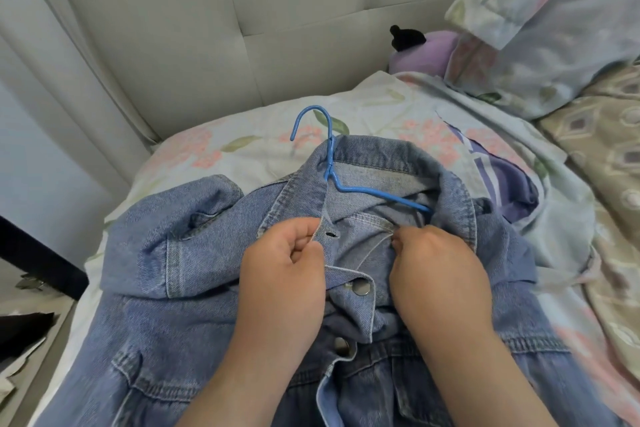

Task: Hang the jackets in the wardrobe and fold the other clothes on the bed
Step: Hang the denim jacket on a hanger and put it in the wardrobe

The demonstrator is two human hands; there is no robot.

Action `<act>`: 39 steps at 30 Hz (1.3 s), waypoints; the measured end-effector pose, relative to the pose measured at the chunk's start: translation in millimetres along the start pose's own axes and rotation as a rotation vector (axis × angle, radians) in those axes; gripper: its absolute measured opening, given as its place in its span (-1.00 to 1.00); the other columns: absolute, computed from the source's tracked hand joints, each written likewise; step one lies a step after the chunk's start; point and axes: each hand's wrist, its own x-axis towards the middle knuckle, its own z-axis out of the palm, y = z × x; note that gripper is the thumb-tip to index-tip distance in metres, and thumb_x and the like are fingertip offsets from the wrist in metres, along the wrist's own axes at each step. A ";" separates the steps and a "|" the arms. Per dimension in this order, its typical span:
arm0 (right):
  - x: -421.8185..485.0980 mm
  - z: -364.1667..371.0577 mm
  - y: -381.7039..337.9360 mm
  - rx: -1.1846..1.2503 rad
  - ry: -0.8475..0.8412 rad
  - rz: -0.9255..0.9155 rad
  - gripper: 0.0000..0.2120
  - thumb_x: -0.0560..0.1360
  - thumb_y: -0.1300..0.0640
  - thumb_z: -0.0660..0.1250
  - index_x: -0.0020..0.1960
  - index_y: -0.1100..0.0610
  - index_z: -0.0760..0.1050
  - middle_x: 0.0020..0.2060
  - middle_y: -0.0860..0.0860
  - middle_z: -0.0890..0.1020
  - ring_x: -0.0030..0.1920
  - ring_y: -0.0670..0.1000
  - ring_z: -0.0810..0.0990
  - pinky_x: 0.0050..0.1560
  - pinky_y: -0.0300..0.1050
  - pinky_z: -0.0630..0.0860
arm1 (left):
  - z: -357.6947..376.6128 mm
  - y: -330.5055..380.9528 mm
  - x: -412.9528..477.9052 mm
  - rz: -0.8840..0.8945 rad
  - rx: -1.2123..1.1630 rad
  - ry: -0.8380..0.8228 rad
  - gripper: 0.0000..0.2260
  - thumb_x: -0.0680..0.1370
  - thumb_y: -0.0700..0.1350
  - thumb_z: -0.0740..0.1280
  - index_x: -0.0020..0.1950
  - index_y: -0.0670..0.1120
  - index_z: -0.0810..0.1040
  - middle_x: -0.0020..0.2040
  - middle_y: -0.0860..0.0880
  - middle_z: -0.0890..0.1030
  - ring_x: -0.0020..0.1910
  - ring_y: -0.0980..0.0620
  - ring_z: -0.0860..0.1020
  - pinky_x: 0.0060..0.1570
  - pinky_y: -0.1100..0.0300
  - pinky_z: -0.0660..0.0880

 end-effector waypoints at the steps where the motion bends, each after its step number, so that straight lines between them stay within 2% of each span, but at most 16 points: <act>1: -0.5 -0.3 -0.4 -0.014 -0.008 0.007 -0.94 0.46 0.26 0.33 -0.16 0.14 0.55 -0.22 0.09 0.59 -0.16 0.20 0.55 -0.28 -0.08 0.23 | 0.3 -0.2 -0.3 -0.014 -0.012 0.005 -0.70 0.52 -0.34 0.27 -0.10 0.05 0.65 -0.22 0.09 0.69 -0.26 0.12 0.64 -0.27 0.34 0.51; 3: -1.5 -0.4 -0.8 -0.030 -0.009 0.012 -0.95 0.45 0.25 0.33 -0.14 0.14 0.56 -0.20 0.09 0.56 -0.15 0.19 0.53 -0.27 -0.08 0.22 | 3.2 -0.4 -0.1 -0.052 -0.006 0.039 -0.71 0.49 -0.35 0.25 -0.08 0.01 0.64 -0.27 0.09 0.67 -0.36 0.15 0.59 -0.34 0.32 0.48; 5: -1.7 0.0 -0.3 -0.032 -0.010 -0.002 -0.94 0.45 0.26 0.34 -0.12 0.14 0.56 -0.18 0.09 0.53 -0.15 0.17 0.48 -0.23 -0.08 0.21 | 6.9 -0.8 -0.6 -0.052 0.048 0.073 -0.76 0.48 -0.32 0.26 -0.08 -0.02 0.62 -0.36 0.15 0.61 -0.48 0.23 0.47 -0.44 0.39 0.38; 8: -0.6 1.0 3.0 -0.013 -0.044 -0.037 -0.92 0.48 0.22 0.33 -0.06 0.07 0.53 -0.09 0.05 0.51 -0.12 0.10 0.36 -0.17 -0.09 0.20 | 10.9 0.2 -3.2 0.015 0.154 0.071 -0.90 0.51 -0.20 0.36 -0.16 -0.02 0.61 -0.37 0.21 0.58 -0.45 0.26 0.49 -0.42 0.45 0.36; 10: 1.4 -0.4 5.2 0.053 -0.039 -0.058 -0.92 0.50 0.18 0.32 -0.07 0.03 0.46 -0.08 0.00 0.50 -0.14 0.04 0.27 -0.16 -0.08 0.21 | 10.3 0.1 -5.0 0.049 0.253 0.039 -0.86 0.49 -0.13 0.43 -0.25 0.03 0.57 -0.34 0.27 0.57 -0.40 0.27 0.50 -0.38 0.43 0.37; 14: 6.0 -7.1 9.1 0.300 -0.011 -0.071 -0.79 0.54 0.10 0.33 -0.19 -0.04 0.33 -0.20 -0.13 0.43 -0.16 0.01 0.37 -0.18 -0.05 0.23 | 3.6 9.0 -4.3 0.108 0.489 -0.051 -0.69 0.52 -0.11 0.38 -0.40 -0.07 0.41 -0.50 0.20 0.45 -0.45 0.18 0.39 -0.46 0.28 0.23; 15: 7.2 -8.6 10.6 0.360 -0.027 -0.079 -0.77 0.55 0.08 0.32 -0.20 -0.05 0.31 -0.21 -0.14 0.42 -0.16 -0.01 0.39 -0.19 -0.04 0.23 | 2.4 12.8 -2.9 0.135 0.472 -0.058 -0.70 0.52 -0.13 0.37 -0.38 -0.12 0.41 -0.52 0.14 0.41 -0.47 0.15 0.36 -0.45 0.25 0.24; 17: 7.7 -12.1 12.0 0.441 -0.078 -0.117 -0.76 0.56 0.03 0.30 -0.21 -0.08 0.28 -0.21 -0.14 0.43 -0.17 -0.10 0.40 -0.23 -0.07 0.26 | 1.7 24.5 -1.4 0.167 0.243 -0.062 -0.82 0.49 -0.12 0.38 -0.29 -0.12 0.51 -0.52 0.10 0.36 -0.50 0.16 0.30 -0.46 0.28 0.26; 19: 6.8 -15.2 10.9 0.529 -0.128 -0.149 -0.78 0.56 0.01 0.29 -0.22 -0.09 0.30 -0.22 -0.13 0.45 -0.17 -0.17 0.42 -0.25 -0.22 0.29 | 4.6 37.8 -0.9 0.165 0.019 -0.053 -0.87 0.43 -0.07 0.33 -0.25 -0.12 0.55 -0.49 0.09 0.35 -0.48 0.18 0.28 -0.46 0.28 0.29; 20: 6.2 -16.6 9.8 0.582 -0.142 -0.148 -0.78 0.55 0.02 0.29 -0.22 -0.10 0.31 -0.23 -0.14 0.46 -0.17 -0.19 0.43 -0.26 -0.25 0.29 | 7.9 42.1 -0.5 0.175 -0.006 -0.053 -0.87 0.43 -0.08 0.33 -0.26 -0.12 0.57 -0.50 0.10 0.34 -0.49 0.19 0.28 -0.47 0.31 0.28; 22: 5.8 -20.1 9.2 0.685 -0.159 -0.114 -0.79 0.53 0.04 0.32 -0.24 -0.10 0.36 -0.28 -0.17 0.50 -0.23 -0.20 0.45 -0.26 -0.28 0.32 | 16.1 43.1 1.9 0.187 0.063 -0.057 -0.85 0.47 -0.19 0.39 -0.30 -0.02 0.60 -0.52 0.13 0.40 -0.51 0.20 0.35 -0.46 0.44 0.30; 25: 7.2 -26.9 12.6 0.803 -0.196 -0.055 -0.81 0.52 0.09 0.35 -0.24 -0.04 0.43 -0.38 -0.23 0.52 -0.37 -0.20 0.43 -0.32 -0.32 0.33 | 23.7 36.3 2.3 0.145 0.173 -0.078 -0.74 0.46 -0.30 0.41 -0.29 0.06 0.59 -0.50 0.19 0.46 -0.50 0.23 0.41 -0.43 0.45 0.34; 31: 7.9 -32.3 14.8 0.968 -0.276 -0.012 -0.83 0.49 0.18 0.42 -0.25 0.00 0.55 -0.50 -0.08 0.53 -0.49 -0.16 0.41 -0.46 -0.31 0.33 | 25.5 27.8 -1.7 0.130 0.186 -0.082 -0.71 0.46 -0.25 0.42 -0.29 0.15 0.58 -0.47 0.27 0.54 -0.43 0.31 0.51 -0.38 0.52 0.36; 35: 7.6 -37.7 13.1 1.217 -0.301 0.074 -0.83 0.49 0.31 0.42 -0.23 0.11 0.58 -0.50 -0.01 0.57 -0.53 -0.17 0.47 -0.53 -0.37 0.37 | 24.1 24.7 -2.2 0.101 0.144 -0.096 -0.66 0.47 -0.24 0.43 -0.36 0.20 0.62 -0.35 0.17 0.64 -0.37 0.24 0.56 -0.36 0.48 0.42; 37: 7.9 -38.3 12.3 1.255 -0.319 0.077 -0.86 0.48 0.33 0.43 -0.20 0.13 0.59 -0.47 0.01 0.60 -0.49 -0.14 0.52 -0.49 -0.34 0.43 | 22.5 22.1 -1.6 0.049 0.057 -0.120 -0.60 0.47 -0.22 0.44 -0.30 0.33 0.64 -0.26 0.14 0.68 -0.26 0.18 0.63 -0.30 0.45 0.47; 39: 8.3 -37.7 11.7 1.276 -0.324 0.094 -0.87 0.46 0.36 0.44 -0.18 0.16 0.57 -0.46 0.02 0.61 -0.48 -0.09 0.54 -0.46 -0.32 0.47 | 20.7 21.9 -3.6 -0.002 -0.072 -0.158 -0.68 0.43 -0.15 0.48 -0.20 0.34 0.66 -0.22 0.11 0.70 -0.19 0.16 0.65 -0.20 0.37 0.51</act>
